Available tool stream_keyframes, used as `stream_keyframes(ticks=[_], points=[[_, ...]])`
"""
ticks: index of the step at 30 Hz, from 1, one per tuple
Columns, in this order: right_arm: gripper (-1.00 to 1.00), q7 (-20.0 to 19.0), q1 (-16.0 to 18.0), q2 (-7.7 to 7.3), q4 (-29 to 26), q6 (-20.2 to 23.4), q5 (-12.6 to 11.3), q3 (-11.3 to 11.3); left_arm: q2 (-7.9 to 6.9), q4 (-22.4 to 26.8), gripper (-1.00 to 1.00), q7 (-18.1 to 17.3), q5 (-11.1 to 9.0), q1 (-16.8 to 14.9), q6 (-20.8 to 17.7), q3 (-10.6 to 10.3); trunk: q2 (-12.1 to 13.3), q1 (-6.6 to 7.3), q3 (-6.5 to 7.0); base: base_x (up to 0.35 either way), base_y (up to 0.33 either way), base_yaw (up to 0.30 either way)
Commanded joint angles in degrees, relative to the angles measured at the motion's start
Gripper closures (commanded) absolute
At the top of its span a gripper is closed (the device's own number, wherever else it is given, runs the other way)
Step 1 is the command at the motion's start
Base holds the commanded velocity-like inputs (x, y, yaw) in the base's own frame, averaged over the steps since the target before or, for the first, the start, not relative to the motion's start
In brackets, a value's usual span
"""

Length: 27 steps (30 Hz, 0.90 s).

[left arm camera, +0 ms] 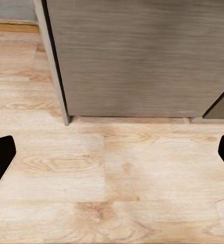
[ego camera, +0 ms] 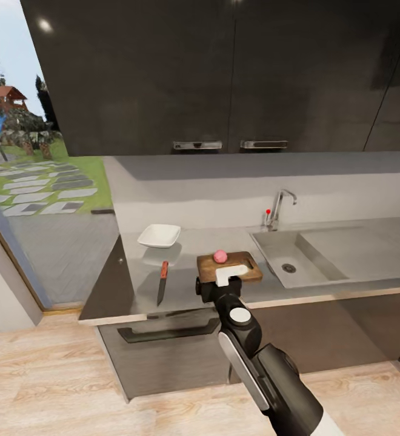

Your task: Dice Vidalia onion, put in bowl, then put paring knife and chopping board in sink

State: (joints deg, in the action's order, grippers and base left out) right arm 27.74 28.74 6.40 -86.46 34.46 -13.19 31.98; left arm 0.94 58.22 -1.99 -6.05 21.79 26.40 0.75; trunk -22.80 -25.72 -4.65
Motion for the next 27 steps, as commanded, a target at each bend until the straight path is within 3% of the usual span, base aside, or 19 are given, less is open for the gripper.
stream_keyframes(ticks=[1, 15, 19, 27], points=[[-1.0, 0.53, 0.09, -0.14, -0.04, 0.1, -0.57, 0.11, 0.03, 0.02, -1.0, -0.21, -0.45, 0.0, 0.06, 0.05, -0.12, -0.07, -0.11, 0.256, 0.207, 0.0], [-1.0, 0.69, 0.09, -1.87, -0.02, -0.18, -0.52, 0.02, 0.03, -0.03, -1.0, -0.21, -0.45, 0.0, -0.03, 0.12, -0.12, -0.07, -0.11, 0.262, 0.214, 0.0], [-1.0, 0.73, 0.03, -2.97, 0.19, -0.18, -0.58, 0.01, 0.03, -0.11, -1.0, -0.21, -0.45, 0.0, -0.03, 0.13, -0.12, -0.07, -0.11, 0.074, 0.093, 0.0], [-1.0, 0.74, 0.0, -3.24, 4.25, -2.12, -0.61, 0.01, 0.03, -0.13, -1.0, -0.21, -0.45, 0.0, -0.01, 0.11, -0.12, -0.07, -0.18, 0.011, 0.014, 0.0]])
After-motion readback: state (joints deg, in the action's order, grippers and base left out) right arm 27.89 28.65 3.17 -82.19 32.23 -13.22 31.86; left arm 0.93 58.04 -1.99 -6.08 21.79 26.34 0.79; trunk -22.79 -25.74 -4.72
